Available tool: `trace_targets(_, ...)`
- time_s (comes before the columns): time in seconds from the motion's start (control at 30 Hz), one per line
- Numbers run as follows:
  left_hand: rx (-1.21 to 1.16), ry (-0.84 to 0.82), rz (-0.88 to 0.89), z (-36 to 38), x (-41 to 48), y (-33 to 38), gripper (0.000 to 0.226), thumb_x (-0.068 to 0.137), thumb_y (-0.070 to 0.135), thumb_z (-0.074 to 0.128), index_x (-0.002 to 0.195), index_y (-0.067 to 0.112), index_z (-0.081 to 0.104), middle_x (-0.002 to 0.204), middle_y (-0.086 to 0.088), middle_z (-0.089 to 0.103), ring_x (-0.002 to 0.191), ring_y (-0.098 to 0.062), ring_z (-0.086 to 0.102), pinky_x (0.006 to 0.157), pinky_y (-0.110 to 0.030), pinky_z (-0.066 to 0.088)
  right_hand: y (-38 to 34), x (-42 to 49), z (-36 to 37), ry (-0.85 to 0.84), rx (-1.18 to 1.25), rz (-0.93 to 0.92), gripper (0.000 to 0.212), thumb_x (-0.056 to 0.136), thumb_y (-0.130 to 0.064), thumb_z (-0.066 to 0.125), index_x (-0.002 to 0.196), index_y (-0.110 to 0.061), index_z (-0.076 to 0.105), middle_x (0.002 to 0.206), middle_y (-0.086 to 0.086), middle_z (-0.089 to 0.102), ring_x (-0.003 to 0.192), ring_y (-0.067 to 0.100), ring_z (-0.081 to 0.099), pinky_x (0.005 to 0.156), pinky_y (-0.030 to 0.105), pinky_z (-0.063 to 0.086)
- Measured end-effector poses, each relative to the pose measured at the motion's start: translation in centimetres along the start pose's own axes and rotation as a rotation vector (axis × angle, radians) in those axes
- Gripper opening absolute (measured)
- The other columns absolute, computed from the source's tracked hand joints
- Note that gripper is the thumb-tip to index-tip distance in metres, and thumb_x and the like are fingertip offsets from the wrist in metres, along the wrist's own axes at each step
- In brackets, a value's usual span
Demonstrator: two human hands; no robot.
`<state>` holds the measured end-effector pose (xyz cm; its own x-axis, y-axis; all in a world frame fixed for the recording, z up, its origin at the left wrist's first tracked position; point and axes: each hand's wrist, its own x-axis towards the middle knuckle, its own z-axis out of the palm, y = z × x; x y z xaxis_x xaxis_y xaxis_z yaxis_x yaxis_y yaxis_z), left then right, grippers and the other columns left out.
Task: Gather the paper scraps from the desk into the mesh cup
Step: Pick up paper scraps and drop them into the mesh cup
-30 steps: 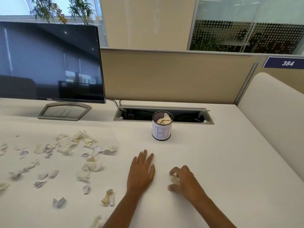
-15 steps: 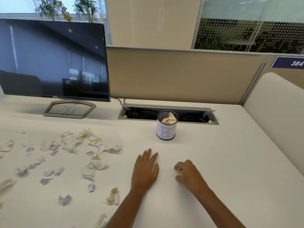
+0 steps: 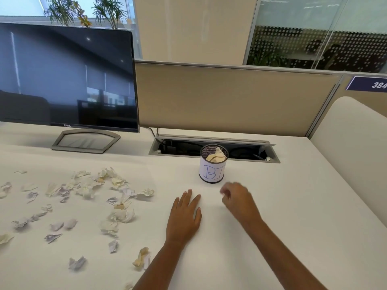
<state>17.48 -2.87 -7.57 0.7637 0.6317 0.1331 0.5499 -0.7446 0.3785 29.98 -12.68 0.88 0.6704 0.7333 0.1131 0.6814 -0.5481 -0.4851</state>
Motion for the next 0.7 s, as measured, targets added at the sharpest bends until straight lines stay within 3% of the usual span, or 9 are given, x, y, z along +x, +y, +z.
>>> trace_targets(0.13, -0.018, 0.013, 0.003, -0.1, -0.1, 0.0, 0.049, 0.098, 0.032, 0.028, 0.147, 0.031, 0.021, 0.16, 0.003, 0.006, 0.147, -0.009, 0.006, 0.12, -0.026, 0.001, -2.4, 5.2, -2.9, 0.222, 0.161, -0.078, 0.021, 0.084, 0.001, 0.049, 0.096, -0.003, 0.066, 0.096, 0.017, 0.063, 0.091, 0.028, 0.057, 0.072, 0.025, 0.037)
trace_targets(0.23, -0.024, 0.022, 0.007, -0.1, -0.2, 0.1, 0.049, 0.098, 0.032, 0.027, 0.147, 0.03, 0.021, 0.16, 0.002, 0.006, 0.147, -0.009, 0.006, 0.12, -0.026, 0.001, -3.4, 8.2, -3.6, 0.28, 0.163, -0.109, 0.022, 0.087, 0.001, 0.046, 0.097, -0.001, 0.065, 0.102, 0.017, 0.064, 0.096, 0.028, 0.057, 0.076, 0.025, 0.039)
trace_targets(0.33, -0.027, 0.019, 0.006, -0.1, -0.2, 0.2, 0.049, 0.098, 0.031, 0.027, 0.147, 0.03, 0.022, 0.16, 0.002, 0.006, 0.147, -0.009, 0.007, 0.121, -0.026, 0.001, -3.5, 9.6, -2.8, 0.155, 0.037, -0.088, 0.024, 0.095, -0.014, 0.042, 0.099, 0.0, 0.062, 0.105, 0.019, 0.061, 0.099, 0.032, 0.057, 0.079, 0.032, 0.04)
trace_targets(0.4, -0.03, 0.016, 0.002, -0.2, -0.2, 0.2, 0.049, 0.098, 0.031, 0.028, 0.147, 0.03, 0.022, 0.16, 0.001, 0.006, 0.147, -0.009, 0.007, 0.121, -0.026, 0.001, -3.3, 9.6, -1.9, 0.013, -0.056, -0.069, 0.032, 0.097, -0.027, 0.041, 0.105, -0.002, 0.06, 0.111, 0.019, 0.061, 0.106, 0.032, 0.056, 0.093, 0.036, 0.039)
trace_targets(0.5, -0.04, 0.03, 0.008, -0.1, -0.2, 0.2, 0.05, 0.098, 0.03, 0.028, 0.147, 0.029, 0.023, 0.16, 0.0, 0.008, 0.147, -0.011, 0.008, 0.121, -0.027, 0.002, -3.0, 8.9, -0.4, -0.099, -0.288, -0.087, 0.045, 0.096, -0.046, 0.034, 0.112, -0.013, 0.061, 0.117, 0.015, 0.063, 0.12, 0.028, 0.052, 0.115, 0.053, 0.012)
trace_targets(0.6, -0.061, 0.06, 0.023, -0.3, -0.3, 0.3, 0.05, 0.098, 0.03, 0.028, 0.147, 0.028, 0.024, 0.16, -0.001, 0.009, 0.148, -0.013, 0.008, 0.121, -0.029, 0.002, -3.5, 9.1, 0.1, -0.109, -0.37, -0.073, 0.068, 0.089, -0.065, 0.024, 0.105, -0.013, 0.065, 0.105, 0.014, 0.069, 0.114, 0.025, 0.057, 0.116, 0.057, -0.001)
trace_targets(0.7, -0.065, 0.045, 0.031, -0.3, -0.3, 0.4, 0.049, 0.098, 0.028, 0.029, 0.146, 0.026, 0.026, 0.159, -0.002, 0.012, 0.147, -0.015, 0.01, 0.121, -0.031, 0.002, -4.4, 10.0, 0.2, -0.213, -0.419, -0.063, 0.079, 0.085, -0.071, 0.019, 0.111, -0.012, 0.064, 0.104, 0.01, 0.071, 0.113, 0.025, 0.058, 0.114, 0.06, -0.005)
